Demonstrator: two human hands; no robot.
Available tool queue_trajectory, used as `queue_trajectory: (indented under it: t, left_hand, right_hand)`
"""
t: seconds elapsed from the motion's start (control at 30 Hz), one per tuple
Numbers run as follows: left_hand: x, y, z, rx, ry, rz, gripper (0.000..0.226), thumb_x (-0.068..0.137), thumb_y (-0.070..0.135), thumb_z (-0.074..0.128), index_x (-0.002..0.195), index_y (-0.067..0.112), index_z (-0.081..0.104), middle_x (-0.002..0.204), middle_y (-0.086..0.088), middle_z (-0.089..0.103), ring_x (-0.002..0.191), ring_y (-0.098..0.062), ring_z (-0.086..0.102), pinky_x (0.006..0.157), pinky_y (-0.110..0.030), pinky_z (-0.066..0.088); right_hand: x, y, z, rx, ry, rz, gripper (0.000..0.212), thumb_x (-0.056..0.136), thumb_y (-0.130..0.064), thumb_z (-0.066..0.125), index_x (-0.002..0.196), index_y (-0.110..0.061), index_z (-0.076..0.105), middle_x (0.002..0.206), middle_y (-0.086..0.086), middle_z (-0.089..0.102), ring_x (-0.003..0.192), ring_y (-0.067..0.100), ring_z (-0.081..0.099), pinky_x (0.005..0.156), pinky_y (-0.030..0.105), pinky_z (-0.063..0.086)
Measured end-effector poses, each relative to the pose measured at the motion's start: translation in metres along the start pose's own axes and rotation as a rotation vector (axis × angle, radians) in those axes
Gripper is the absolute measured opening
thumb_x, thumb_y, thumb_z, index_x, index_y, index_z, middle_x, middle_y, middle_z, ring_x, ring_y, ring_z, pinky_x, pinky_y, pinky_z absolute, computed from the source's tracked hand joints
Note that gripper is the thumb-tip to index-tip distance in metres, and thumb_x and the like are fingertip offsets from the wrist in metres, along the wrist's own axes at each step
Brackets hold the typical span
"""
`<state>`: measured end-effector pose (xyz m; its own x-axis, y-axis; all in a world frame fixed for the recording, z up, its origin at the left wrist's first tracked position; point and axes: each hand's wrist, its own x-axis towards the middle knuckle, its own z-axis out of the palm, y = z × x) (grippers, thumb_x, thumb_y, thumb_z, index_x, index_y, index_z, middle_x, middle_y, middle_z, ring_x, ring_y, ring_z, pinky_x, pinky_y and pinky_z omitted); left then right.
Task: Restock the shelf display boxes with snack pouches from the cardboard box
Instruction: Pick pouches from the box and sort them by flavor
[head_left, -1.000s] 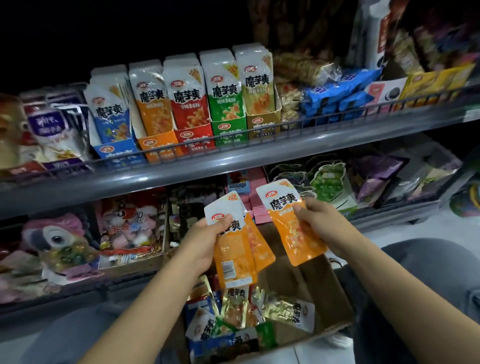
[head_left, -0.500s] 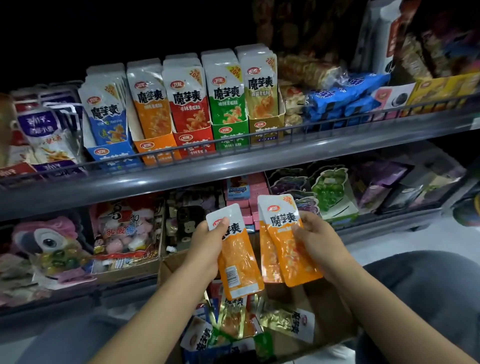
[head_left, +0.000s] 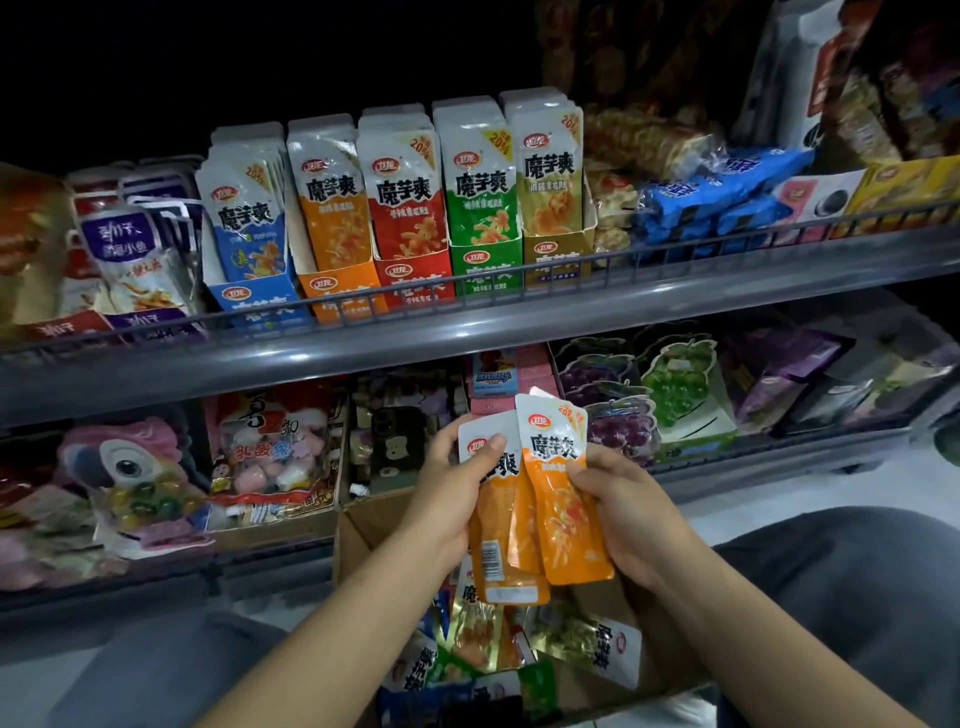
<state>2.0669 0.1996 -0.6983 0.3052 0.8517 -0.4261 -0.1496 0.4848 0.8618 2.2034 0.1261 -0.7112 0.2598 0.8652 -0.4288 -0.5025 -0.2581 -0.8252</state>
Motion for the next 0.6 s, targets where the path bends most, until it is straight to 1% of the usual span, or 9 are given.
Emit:
queue_trajectory:
  t: [0.07, 0.1, 0.17, 0.23, 0.3, 0.37, 0.43, 0.5, 0.6]
  left_hand:
    - [-0.002, 0.001, 0.0, 0.02, -0.077, 0.013, 0.035, 0.084, 0.021, 0.068, 0.114, 0.032, 0.054, 0.104, -0.003, 0.069, 0.08, -0.016, 0.071, 0.059, -0.029, 0.056]
    - [-0.002, 0.001, -0.001, 0.049, -0.118, 0.016, 0.042, 0.079, 0.028, 0.071, 0.117, 0.03, 0.055, 0.105, -0.003, 0.07, 0.082, -0.016, 0.071, 0.061, -0.029, 0.056]
    - [0.0, 0.001, -0.002, 0.108, -0.165, 0.003, 0.074, 0.06, 0.039, 0.079, 0.129, 0.027, 0.051, 0.112, -0.004, 0.069, 0.091, -0.02, 0.07, 0.066, -0.031, 0.057]
    - [-0.001, 0.0, -0.002, 0.127, -0.164, -0.004, 0.093, 0.046, 0.037, 0.083, 0.132, 0.028, 0.048, 0.115, -0.004, 0.067, 0.097, -0.023, 0.068, 0.071, -0.034, 0.056]
    - [-0.003, 0.002, 0.0, 0.117, -0.14, 0.005, 0.088, 0.048, 0.032, 0.082, 0.129, 0.025, 0.048, 0.112, -0.005, 0.067, 0.096, -0.024, 0.067, 0.071, -0.033, 0.056]
    - [-0.002, 0.006, 0.002, 0.083, -0.123, -0.005, 0.06, 0.063, 0.032, 0.077, 0.117, 0.021, 0.053, 0.097, -0.003, 0.067, 0.083, -0.019, 0.066, 0.062, -0.025, 0.053]
    - [-0.002, 0.009, 0.003, 0.017, -0.1, -0.057, 0.034, 0.071, 0.039, 0.068, 0.096, 0.019, 0.058, 0.079, 0.002, 0.057, 0.066, -0.011, 0.053, 0.057, -0.023, 0.045]
    - [-0.001, 0.012, 0.004, -0.087, -0.127, -0.123, 0.038, 0.075, 0.049, 0.061, 0.091, 0.015, 0.064, 0.08, -0.003, 0.063, 0.066, -0.014, 0.056, 0.065, -0.027, 0.045]
    - [-0.004, 0.013, 0.006, -0.153, -0.2, -0.16, 0.052, 0.092, 0.054, 0.04, 0.107, 0.011, 0.065, 0.098, -0.016, 0.073, 0.083, -0.026, 0.069, 0.076, -0.039, 0.053]
  right_hand:
    - [0.001, -0.001, 0.0, -0.007, 0.018, -0.03, 0.019, 0.096, -0.006, 0.047, 0.112, -0.009, 0.058, 0.089, 0.014, 0.071, 0.076, 0.027, 0.069, 0.067, 0.04, 0.055]
    - [0.001, -0.003, 0.0, -0.006, 0.013, -0.039, 0.02, 0.096, -0.006, 0.047, 0.112, -0.009, 0.058, 0.09, 0.014, 0.072, 0.077, 0.028, 0.069, 0.068, 0.041, 0.055]
    - [0.001, -0.005, 0.001, 0.002, -0.019, -0.034, 0.022, 0.096, -0.006, 0.048, 0.115, -0.01, 0.059, 0.095, 0.016, 0.072, 0.083, 0.031, 0.069, 0.072, 0.043, 0.055]
    - [0.001, -0.005, 0.003, 0.003, -0.059, -0.016, 0.026, 0.096, -0.007, 0.049, 0.119, -0.012, 0.059, 0.102, 0.018, 0.07, 0.091, 0.034, 0.068, 0.076, 0.045, 0.055]
    - [0.001, -0.006, 0.002, -0.004, -0.06, -0.012, 0.028, 0.096, -0.008, 0.048, 0.122, -0.013, 0.058, 0.103, 0.016, 0.071, 0.092, 0.033, 0.068, 0.076, 0.045, 0.055]
    - [0.002, -0.006, 0.001, -0.016, -0.033, -0.02, 0.029, 0.097, -0.007, 0.045, 0.123, -0.014, 0.057, 0.098, 0.014, 0.072, 0.085, 0.029, 0.069, 0.073, 0.042, 0.054]
    - [0.002, -0.007, 0.0, -0.025, -0.016, -0.023, 0.029, 0.098, -0.008, 0.045, 0.124, -0.014, 0.056, 0.095, 0.013, 0.072, 0.08, 0.026, 0.069, 0.071, 0.04, 0.054]
    - [0.001, -0.005, 0.002, -0.017, -0.01, -0.02, 0.027, 0.097, -0.009, 0.047, 0.122, -0.011, 0.056, 0.096, 0.014, 0.072, 0.08, 0.027, 0.069, 0.071, 0.041, 0.054]
    - [-0.001, 0.0, 0.007, -0.028, 0.008, -0.026, 0.023, 0.097, -0.011, 0.049, 0.118, -0.007, 0.058, 0.096, 0.016, 0.072, 0.081, 0.028, 0.069, 0.073, 0.041, 0.055]
